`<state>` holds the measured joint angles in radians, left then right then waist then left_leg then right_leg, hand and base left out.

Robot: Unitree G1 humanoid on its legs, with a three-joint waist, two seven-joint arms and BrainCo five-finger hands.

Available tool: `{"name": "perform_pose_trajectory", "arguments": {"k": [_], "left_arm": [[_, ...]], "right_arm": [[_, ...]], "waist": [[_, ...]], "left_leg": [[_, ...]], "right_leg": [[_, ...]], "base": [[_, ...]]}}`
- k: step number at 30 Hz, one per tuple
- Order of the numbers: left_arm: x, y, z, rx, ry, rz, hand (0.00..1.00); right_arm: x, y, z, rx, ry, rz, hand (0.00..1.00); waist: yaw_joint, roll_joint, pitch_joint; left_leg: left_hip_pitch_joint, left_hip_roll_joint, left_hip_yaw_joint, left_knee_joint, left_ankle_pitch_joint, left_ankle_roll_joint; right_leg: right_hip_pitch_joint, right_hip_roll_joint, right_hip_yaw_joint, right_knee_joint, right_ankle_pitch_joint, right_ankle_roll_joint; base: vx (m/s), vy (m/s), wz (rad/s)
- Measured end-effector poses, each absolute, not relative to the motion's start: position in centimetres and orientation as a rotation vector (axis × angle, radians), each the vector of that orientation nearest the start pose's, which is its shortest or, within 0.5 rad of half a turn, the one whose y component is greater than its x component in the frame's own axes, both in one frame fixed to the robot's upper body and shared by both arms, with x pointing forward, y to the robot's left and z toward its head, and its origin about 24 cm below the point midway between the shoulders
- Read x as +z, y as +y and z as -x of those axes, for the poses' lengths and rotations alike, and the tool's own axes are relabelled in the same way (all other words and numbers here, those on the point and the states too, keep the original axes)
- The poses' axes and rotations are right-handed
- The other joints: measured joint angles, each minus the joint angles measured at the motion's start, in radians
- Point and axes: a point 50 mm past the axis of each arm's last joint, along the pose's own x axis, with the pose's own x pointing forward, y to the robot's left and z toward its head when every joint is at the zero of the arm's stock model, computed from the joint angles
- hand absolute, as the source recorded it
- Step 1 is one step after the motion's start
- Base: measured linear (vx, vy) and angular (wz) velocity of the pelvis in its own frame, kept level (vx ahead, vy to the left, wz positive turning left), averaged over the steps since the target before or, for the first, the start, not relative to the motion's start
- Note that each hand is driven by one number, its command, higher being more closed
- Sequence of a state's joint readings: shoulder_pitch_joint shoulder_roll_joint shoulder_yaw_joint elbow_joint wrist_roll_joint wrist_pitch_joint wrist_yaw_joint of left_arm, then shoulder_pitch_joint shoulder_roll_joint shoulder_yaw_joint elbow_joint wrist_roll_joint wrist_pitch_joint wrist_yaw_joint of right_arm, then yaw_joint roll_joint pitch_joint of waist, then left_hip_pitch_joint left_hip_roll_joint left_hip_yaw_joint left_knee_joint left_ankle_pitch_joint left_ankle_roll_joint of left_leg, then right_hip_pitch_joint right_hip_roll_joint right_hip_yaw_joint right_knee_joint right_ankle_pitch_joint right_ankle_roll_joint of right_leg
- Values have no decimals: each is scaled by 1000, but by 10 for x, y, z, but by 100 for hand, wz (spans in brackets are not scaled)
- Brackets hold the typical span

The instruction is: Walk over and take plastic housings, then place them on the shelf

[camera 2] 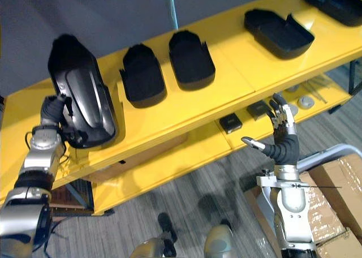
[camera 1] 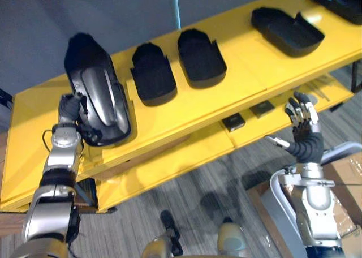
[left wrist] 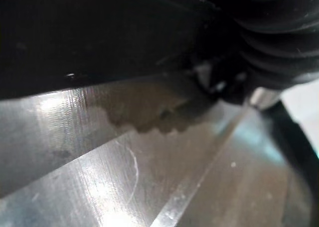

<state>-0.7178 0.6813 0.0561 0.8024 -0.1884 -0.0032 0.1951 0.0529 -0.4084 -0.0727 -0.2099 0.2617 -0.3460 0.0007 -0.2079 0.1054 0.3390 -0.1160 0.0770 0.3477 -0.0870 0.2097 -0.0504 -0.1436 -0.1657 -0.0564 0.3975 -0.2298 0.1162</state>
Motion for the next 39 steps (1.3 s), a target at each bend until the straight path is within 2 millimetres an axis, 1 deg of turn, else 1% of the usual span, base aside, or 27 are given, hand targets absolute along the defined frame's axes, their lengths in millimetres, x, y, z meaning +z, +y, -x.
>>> {"name": "perform_pose_trajectory", "arguments": {"k": [2,3,5,8,10,13,15,16,18,20,24,26,29,31,32,33,35,36,39], "left_arm": [[173,350,-347,585,-28,-371,100],[186,354,-349,626,-34,-377,100],[192,355,-350,654,-32,-390,100],[196,359,-349,682,2,-427,100],[196,363,-347,697,36,-436,100],[194,364,-347,700,56,-433,100],[194,364,-347,696,70,-432,100],[194,364,-347,696,71,-432,0],[196,363,-348,678,74,-427,0],[198,361,-349,667,76,-424,0],[202,360,-350,670,76,-416,0],[206,359,-351,675,63,-413,0],[214,357,-353,712,31,-411,0],[225,348,-359,721,-16,-443,0],[230,345,-360,721,-35,-454,0],[240,339,-364,721,-83,-468,0],[254,330,-368,726,-142,-481,0],[260,326,-369,738,-173,-488,0],[273,323,-369,778,-230,-479,0]], "right_arm": [[134,-215,-230,47,-526,159,0],[136,-215,-229,52,-529,164,0],[137,-214,-229,57,-536,165,0],[141,-207,-228,90,-556,159,0],[139,-202,-227,107,-546,149,0],[137,-199,-227,121,-540,142,0],[139,-196,-226,130,-552,138,0],[140,-195,-226,135,-554,137,0],[140,-193,-226,145,-555,135,0],[140,-192,-226,147,-554,135,0],[141,-192,-227,148,-546,136,0],[142,-191,-228,153,-553,142,0],[151,-184,-230,217,-608,152,0],[159,-165,-233,341,-657,160,0],[161,-160,-234,372,-665,160,0],[163,-149,-236,433,-678,154,0],[167,-135,-237,498,-696,136,0],[169,-129,-238,526,-706,125,0],[173,-122,-241,545,-724,120,0]], "waist": [[-4,2,19],[-3,-2,40],[-5,-2,56],[-15,-2,57],[-21,-2,57],[-20,-2,57],[-18,-2,62],[-18,-2,66],[-17,2,84],[-17,2,99],[-16,0,104],[-12,-4,107],[-3,-4,107],[2,-5,107],[2,-5,107],[1,-5,107],[3,-7,109],[12,-14,113],[20,-19,116]], "left_leg": [[-22,-2,17,1,4,-2],[-28,-7,22,4,14,8],[-29,-11,22,4,15,7],[-52,-20,22,4,17,6],[-61,-24,21,4,18,7],[-60,-26,20,4,17,7],[-60,-28,19,4,17,7],[-60,-28,19,4,17,6],[-61,-29,19,0,11,0],[-63,-30,20,-1,10,1],[-95,-37,18,1,13,4],[-96,-41,18,4,22,13],[-96,-44,15,5,22,14],[-101,-45,-2,4,27,15],[-105,-45,-11,4,31,12],[-117,-47,-27,4,37,12],[-131,-45,-47,4,43,11],[-132,-44,-52,4,43,11],[-146,-47,-70,4,40,7]], "right_leg": [[-47,-5,13,34,-4,1],[-67,-9,28,58,-9,5],[-71,-13,29,70,-12,6],[-103,-23,30,94,-21,8],[-114,-27,31,102,-25,9],[-115,-29,31,107,-26,8],[-118,-34,31,118,-35,9],[-119,-35,30,119,-37,10],[-121,-41,28,122,-41,10],[-122,-43,28,121,-41,12],[-152,-50,28,129,-35,19],[-153,-53,28,131,-35,19],[-152,-55,28,131,-35,19],[-150,-54,19,131,-35,19],[-150,-55,12,131,-35,19],[-151,-54,-3,129,-35,19],[-151,-54,-25,129,-36,18],[-151,-56,-27,131,-36,18],[-151,-59,-41,129,-35,19]], "base": [[-38,-17,-16],[-9,-19,-11],[-2,-8,-2],[7,-19,6],[8,-23,5],[7,-22,2],[-10,-50,4],[-37,-47,6],[-50,-40,5],[-19,-15,1],[13,-19,6],[38,-32,5],[27,-49,3],[0,-48,11],[-22,-60,26],[-21,-39,27],[-44,-49,30],[-59,-57,18],[-35,-30,18]]}}
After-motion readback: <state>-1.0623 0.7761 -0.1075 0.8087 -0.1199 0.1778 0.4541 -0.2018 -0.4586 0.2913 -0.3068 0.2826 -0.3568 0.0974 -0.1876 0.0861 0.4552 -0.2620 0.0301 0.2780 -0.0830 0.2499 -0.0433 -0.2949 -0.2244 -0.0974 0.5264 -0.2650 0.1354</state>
